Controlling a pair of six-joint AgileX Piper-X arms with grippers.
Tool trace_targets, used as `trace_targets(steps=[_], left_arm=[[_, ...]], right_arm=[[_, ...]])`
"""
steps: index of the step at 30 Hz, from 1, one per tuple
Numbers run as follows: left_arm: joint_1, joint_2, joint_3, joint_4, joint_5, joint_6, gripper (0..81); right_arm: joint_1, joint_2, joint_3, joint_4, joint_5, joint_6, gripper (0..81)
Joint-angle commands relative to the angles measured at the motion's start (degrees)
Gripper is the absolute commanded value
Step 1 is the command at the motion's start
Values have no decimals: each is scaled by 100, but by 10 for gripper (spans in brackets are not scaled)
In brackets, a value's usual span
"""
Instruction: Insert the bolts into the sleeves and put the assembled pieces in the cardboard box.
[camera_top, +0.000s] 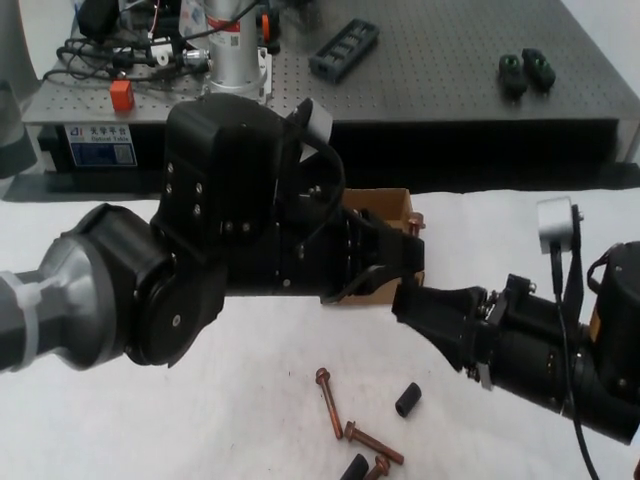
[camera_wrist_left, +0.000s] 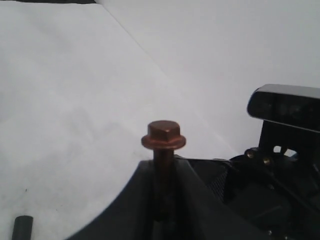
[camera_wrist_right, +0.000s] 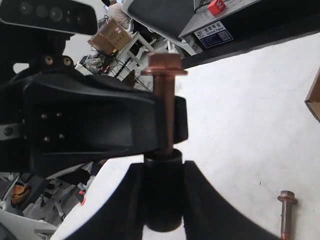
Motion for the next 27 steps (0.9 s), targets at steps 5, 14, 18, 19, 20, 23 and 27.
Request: trace_targets(steps=[5, 14, 18, 19, 20, 23, 27], left_arm=[[9, -78, -18, 10, -648, 75, 614], [37, -78, -18, 468, -3059, 158, 461], [37, -78, -18, 963, -3763, 277, 461], [37, -78, -18, 1082, -3767, 395, 461], [37, -78, -18, 1157, -3766, 480, 461], [37, -78, -18, 1296, -3766, 594, 461], [37, -78, -18, 1314, -3766, 592, 461]], right_arm=[[-510, 50, -366, 406, 1146, -168, 41], [-914, 2495, -3463, 2908, 1909, -1837, 41], [-898, 3860, -5087, 4091, 2149, -2228, 41], [-883, 4109, -5380, 4254, 2153, -2257, 41], [-863, 4403, -5721, 4461, 2151, -2307, 41], [-808, 5117, -6547, 5108, 2194, -2382, 41], [-729, 5645, -7066, 5681, 2350, -2593, 41]])
